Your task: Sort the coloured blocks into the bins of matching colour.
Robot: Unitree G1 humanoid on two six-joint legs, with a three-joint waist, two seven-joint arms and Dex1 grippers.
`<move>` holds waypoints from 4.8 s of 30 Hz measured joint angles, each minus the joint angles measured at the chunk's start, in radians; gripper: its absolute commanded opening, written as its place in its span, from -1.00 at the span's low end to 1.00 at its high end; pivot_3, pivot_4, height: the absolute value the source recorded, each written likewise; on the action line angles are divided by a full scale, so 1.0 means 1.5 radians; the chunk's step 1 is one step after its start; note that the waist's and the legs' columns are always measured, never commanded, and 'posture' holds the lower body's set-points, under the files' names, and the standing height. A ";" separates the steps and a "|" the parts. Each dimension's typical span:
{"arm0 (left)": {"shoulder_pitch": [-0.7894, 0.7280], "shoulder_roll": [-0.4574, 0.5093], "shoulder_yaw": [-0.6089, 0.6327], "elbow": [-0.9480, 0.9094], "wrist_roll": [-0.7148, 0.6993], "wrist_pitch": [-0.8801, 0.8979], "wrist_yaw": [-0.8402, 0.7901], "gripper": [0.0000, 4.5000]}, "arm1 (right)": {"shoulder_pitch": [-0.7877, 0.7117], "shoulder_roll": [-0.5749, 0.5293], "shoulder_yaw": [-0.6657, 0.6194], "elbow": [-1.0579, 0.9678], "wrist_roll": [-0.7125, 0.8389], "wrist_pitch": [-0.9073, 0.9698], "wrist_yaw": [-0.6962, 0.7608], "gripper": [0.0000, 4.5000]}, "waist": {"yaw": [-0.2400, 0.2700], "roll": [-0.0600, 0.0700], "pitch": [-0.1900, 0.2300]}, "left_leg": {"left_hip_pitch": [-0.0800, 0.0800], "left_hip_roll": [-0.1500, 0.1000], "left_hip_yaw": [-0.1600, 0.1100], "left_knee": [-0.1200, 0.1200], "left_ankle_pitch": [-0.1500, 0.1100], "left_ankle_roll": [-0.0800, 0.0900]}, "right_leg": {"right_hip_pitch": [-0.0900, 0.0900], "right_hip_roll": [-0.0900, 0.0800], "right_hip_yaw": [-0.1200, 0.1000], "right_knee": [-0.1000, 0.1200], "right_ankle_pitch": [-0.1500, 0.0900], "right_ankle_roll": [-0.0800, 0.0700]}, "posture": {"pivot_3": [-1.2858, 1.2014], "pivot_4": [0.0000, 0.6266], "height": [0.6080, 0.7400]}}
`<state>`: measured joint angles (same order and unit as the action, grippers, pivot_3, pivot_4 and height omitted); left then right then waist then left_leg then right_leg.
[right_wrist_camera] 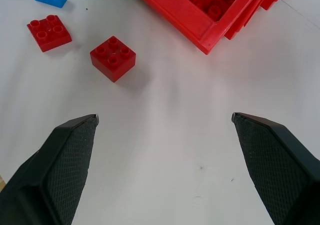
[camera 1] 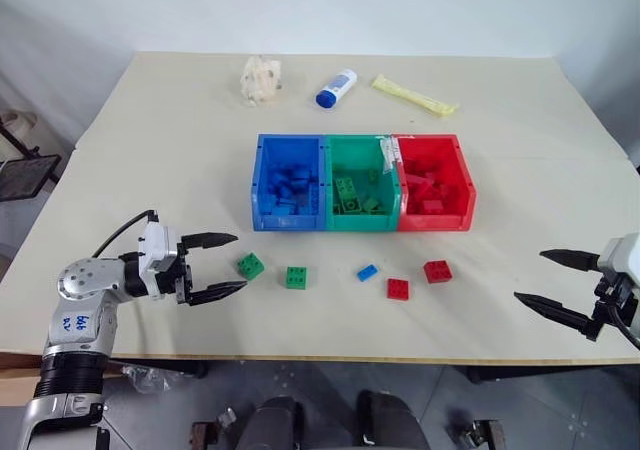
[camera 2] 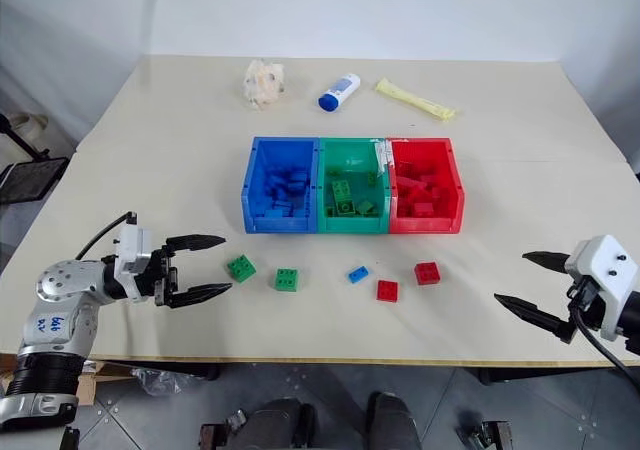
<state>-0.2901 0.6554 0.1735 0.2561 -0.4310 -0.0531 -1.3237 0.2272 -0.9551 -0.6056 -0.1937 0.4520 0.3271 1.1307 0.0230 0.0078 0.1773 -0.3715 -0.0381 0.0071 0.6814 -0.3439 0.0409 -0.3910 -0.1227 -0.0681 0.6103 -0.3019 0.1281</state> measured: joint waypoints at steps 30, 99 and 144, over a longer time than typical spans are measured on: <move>0.155 0.014 0.032 -0.204 -0.076 0.079 0.015 1.00 | -0.156 -0.010 0.270 -0.110 -0.022 0.110 -0.040 1.00 | 0.001 0.000 0.000 | 0.000 0.000 -0.001 0.000 0.000 0.000 | 0.000 -0.001 0.000 -0.002 0.000 -0.001 | 0.03 -0.52 1.00; -0.073 -0.034 -0.012 0.051 -0.026 -0.060 -0.020 1.00 | -0.249 0.007 0.228 0.015 -0.027 0.085 -0.032 0.97 | -0.004 0.000 0.000 | -0.001 -0.002 0.000 0.001 0.000 0.002 | 0.000 -0.002 -0.008 0.002 0.000 0.000 | 0.03 -0.52 1.00; 0.046 -0.044 -0.010 -0.084 -0.046 -0.037 0.008 1.00 | -0.320 0.098 0.490 -0.030 -0.124 0.093 -0.070 -0.37 | -0.003 -0.001 0.000 | -0.001 -0.002 -0.001 0.001 0.000 0.001 | 0.000 -0.003 -0.007 0.001 0.000 0.000 | 0.03 -0.52 1.00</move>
<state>-0.2207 0.5899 0.1591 0.1305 -0.5001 -0.1085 -1.3118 -0.2523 -0.8076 0.1301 -0.2385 0.2666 0.4664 1.0259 0.0189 0.0067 0.1781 -0.3724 -0.0409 0.0058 0.6832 -0.3444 0.0430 -0.3908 -0.1276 -0.0789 0.6121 -0.3019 0.1283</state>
